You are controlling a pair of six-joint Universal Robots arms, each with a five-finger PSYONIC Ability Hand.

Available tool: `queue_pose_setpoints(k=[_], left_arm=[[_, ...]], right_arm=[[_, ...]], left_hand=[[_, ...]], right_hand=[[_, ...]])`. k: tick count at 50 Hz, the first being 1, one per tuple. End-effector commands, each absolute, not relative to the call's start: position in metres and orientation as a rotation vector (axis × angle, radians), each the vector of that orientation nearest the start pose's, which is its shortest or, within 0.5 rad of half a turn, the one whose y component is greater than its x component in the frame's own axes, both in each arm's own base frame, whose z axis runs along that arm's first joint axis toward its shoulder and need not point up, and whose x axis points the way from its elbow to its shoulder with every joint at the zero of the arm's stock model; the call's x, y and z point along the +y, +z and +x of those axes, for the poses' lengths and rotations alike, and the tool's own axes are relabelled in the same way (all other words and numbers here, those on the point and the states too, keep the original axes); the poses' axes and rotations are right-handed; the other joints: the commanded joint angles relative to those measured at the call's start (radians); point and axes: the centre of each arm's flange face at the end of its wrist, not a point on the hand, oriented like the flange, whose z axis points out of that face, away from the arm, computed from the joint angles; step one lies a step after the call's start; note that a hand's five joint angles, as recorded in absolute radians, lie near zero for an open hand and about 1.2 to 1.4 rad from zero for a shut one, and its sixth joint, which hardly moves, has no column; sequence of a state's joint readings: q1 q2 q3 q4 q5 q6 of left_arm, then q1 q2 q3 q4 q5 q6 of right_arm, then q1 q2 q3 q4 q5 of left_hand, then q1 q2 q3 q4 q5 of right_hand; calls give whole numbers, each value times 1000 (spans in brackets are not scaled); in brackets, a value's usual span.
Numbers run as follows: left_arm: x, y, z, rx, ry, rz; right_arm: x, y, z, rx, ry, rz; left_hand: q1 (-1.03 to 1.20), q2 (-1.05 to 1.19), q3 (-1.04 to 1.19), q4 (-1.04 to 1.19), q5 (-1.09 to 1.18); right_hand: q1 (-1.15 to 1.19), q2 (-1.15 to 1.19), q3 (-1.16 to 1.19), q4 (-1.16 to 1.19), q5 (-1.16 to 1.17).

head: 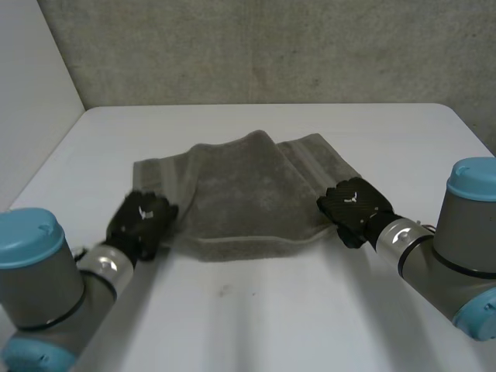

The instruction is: Fold the towel.

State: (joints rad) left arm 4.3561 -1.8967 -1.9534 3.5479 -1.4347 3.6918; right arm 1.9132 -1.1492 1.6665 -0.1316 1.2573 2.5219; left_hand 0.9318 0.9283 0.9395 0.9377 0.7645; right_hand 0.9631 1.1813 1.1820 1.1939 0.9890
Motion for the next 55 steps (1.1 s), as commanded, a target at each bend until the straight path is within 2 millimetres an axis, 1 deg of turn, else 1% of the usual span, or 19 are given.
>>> queue_pose_setpoints(k=[1,2,4,5,7,8,10,13,16,19,24,26,27,32,35,37,40,49,55], left_arm=[[-203,157,-228,2354,-1659,1279],[-203,157,-228,2354,-1659,1279],[-206,182,-228,2295,-1754,1238],[-206,183,-228,2294,-1755,1238],[-210,206,-229,2223,-1862,1196],[-210,206,-229,2222,-1862,1196],[-217,223,-229,2192,-1946,1136],[-225,232,-226,2225,-1990,1047],[-227,233,-225,2259,-2004,1007],[-231,231,-225,2346,-2023,924],[-236,212,-225,2515,-1964,823],[-231,199,-228,2622,-1875,812],[-231,199,-228,2623,-1875,812],[-214,185,-224,2791,-1648,798],[-210,183,-223,2821,-1615,784],[-202,177,-222,2879,-1571,743],[-194,171,-223,2923,-1540,725],[-189,156,-233,2911,-1613,757],[-184,149,-253,2882,-1714,824]], right_arm=[[-261,196,258,2031,-1849,-1359],[-261,196,258,2031,-1850,-1359],[-256,216,258,1982,-1923,-1351],[-256,216,258,1982,-1923,-1350],[-253,229,255,1956,-1967,-1345],[-253,229,255,1956,-1968,-1345],[-246,243,254,1912,-2018,-1340],[-240,253,252,1880,-2055,-1338],[-239,255,252,1872,-2066,-1336],[-237,260,251,1860,-2087,-1333],[-237,261,250,1859,-2092,-1338],[-236,261,250,1860,-2090,-1340],[-236,261,250,1860,-2090,-1340],[-238,260,250,1870,-2095,-1341],[-238,260,250,1872,-2094,-1336],[-238,259,249,1882,-2092,-1330],[-237,258,249,1891,-2086,-1326],[-235,255,249,1903,-2068,-1322],[-235,257,247,1928,-2069,-1271]], left_hand=[[-386,-382,-394,-392,-393],[-387,-383,-394,-392,-394],[-460,-456,-467,-465,-467],[-460,-456,-468,-466,-467],[-530,-527,-538,-536,-537],[-530,-527,-538,-536,-538],[-533,-530,-541,-539,-541],[-525,-521,-532,-530,-532],[-516,-512,-523,-522,-523],[-504,-501,-512,-510,-511],[-486,-483,-494,-492,-494],[-437,-433,-444,-443,-444],[-436,-433,-444,-442,-444],[-372,-369,-380,-378,-379],[-304,-301,-312,-310,-312],[-176,-172,-183,-182,-183],[-143,-139,-151,-149,-150],[-210,-207,-218,-216,-218],[-331,-327,-338,-336,-338]], right_hand=[[433,215,214,202,233],[433,215,214,202,233],[433,215,214,202,233],[433,215,214,202,233],[433,215,214,202,233],[433,215,214,202,233],[433,215,214,202,233],[433,215,214,202,233],[433,215,214,202,233],[433,215,214,202,233],[433,215,214,202,233],[433,215,214,202,233],[433,215,214,202,233],[433,215,214,202,233],[433,215,214,202,233],[433,215,214,202,233],[433,215,214,202,233],[433,215,214,202,233],[433,215,214,202,233]])
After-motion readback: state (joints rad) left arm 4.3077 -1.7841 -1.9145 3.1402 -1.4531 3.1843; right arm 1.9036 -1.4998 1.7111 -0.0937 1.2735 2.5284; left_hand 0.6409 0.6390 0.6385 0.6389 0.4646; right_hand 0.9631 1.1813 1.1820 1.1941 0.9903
